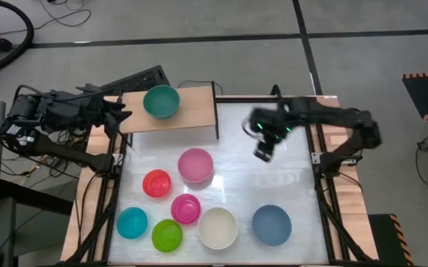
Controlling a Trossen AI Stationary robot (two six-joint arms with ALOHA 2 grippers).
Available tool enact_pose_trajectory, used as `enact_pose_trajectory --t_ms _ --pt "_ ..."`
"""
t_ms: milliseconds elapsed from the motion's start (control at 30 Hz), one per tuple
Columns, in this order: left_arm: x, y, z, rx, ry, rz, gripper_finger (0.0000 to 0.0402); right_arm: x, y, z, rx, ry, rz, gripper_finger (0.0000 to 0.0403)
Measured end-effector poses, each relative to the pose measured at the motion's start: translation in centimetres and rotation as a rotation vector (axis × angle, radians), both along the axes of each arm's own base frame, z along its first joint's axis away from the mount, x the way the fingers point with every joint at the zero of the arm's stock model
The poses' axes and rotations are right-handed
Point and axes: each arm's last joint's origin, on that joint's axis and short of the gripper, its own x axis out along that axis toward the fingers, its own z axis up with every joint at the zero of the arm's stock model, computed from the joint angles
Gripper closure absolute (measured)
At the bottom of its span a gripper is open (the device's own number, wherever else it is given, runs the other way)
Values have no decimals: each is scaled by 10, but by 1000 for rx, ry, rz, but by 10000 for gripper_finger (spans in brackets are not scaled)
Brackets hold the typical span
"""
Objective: Place and stack bowls onto a shelf
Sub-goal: Stack the large blue bowl on top of the large green bowl on the shelf
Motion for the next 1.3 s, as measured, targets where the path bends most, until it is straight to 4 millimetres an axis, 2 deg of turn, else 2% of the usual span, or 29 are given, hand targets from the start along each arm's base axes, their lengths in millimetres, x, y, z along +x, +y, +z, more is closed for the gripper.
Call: enact_pose_trajectory --t_ms 133,400,567,667,767,1067,1167,1300 --pt "0 0 0 -1 -1 1 216 -32 33 -33 70 88 -41 154" --pt "5 0 -1 -17 1 14 216 -60 98 -101 160 93 -101 154" --pt "10 0 -2 -20 14 16 216 -63 129 -124 236 54 -99 154" --pt "14 0 -3 -21 24 17 216 -66 141 -138 212 111 -87 154" --pt "17 0 -3 -22 31 16 216 -65 150 -151 171 159 -64 154" --pt "19 -1 -4 -32 36 11 216 -44 162 -187 118 233 8 159" --pt "19 -1 -4 -48 33 2 216 -40 163 -197 131 274 12 206" --pt "19 -2 -5 -61 44 -16 216 -34 163 -203 166 304 45 353"
